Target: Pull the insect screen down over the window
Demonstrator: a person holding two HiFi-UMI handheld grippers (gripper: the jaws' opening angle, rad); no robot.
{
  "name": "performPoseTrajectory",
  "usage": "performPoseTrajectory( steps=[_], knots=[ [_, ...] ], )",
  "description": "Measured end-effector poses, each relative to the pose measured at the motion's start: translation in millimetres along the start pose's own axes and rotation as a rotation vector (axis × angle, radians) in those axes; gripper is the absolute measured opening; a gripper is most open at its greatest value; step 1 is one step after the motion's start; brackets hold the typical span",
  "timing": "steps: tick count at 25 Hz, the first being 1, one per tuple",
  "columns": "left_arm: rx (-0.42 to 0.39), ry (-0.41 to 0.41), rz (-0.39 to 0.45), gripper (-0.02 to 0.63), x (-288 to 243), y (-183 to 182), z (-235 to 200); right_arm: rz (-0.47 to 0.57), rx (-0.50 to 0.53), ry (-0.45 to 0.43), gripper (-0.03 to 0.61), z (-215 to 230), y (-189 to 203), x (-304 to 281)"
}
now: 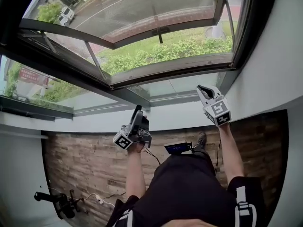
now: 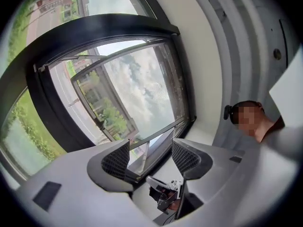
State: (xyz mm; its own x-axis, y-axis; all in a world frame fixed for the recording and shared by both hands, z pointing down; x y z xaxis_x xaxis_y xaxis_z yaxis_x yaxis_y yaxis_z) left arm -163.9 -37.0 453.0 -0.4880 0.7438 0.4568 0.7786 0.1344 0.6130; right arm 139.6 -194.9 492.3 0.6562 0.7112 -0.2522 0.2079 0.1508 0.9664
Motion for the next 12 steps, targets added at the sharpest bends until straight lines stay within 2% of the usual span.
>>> performPoseTrajectory(
  steps=[3, 6, 9, 12],
  knots=[
    [-0.003, 0.032, -0.013, 0.284, 16.5, 0.6, 17.6, 0.004, -0.106, 0.046, 0.023, -16.2, 12.1, 43.7],
    [-0.067, 0.059, -0.084, 0.284, 37.8, -2.3, 41.0, -0.003, -0.199, 0.088, 0.021, -47.0, 26.2, 84.9],
    [-0.126, 0.077, -0.141, 0.284, 69.2, -6.7, 64.8, -0.026, -0.228, 0.099, 0.021, -88.4, 34.9, 123.1],
    [-0.13, 0.063, -0.175, 0.283, 105.7, -0.3, 87.0, -0.068, -0.248, 0.127, 0.021, -125.6, 39.8, 176.8]
  ],
)
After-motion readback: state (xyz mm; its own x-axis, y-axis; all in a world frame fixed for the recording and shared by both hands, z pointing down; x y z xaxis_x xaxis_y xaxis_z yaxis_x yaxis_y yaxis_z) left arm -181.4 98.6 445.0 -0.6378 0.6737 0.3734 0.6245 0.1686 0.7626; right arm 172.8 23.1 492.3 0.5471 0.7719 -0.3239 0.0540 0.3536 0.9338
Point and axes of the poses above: the fingertips, and each gripper's own axes: x backward along the fingers, z to its right, y out of its underside, the point moved 7 cm from there along x, backward along the fingers, and after that the axes turned 10 degrees about y, right-handed, at the moved point
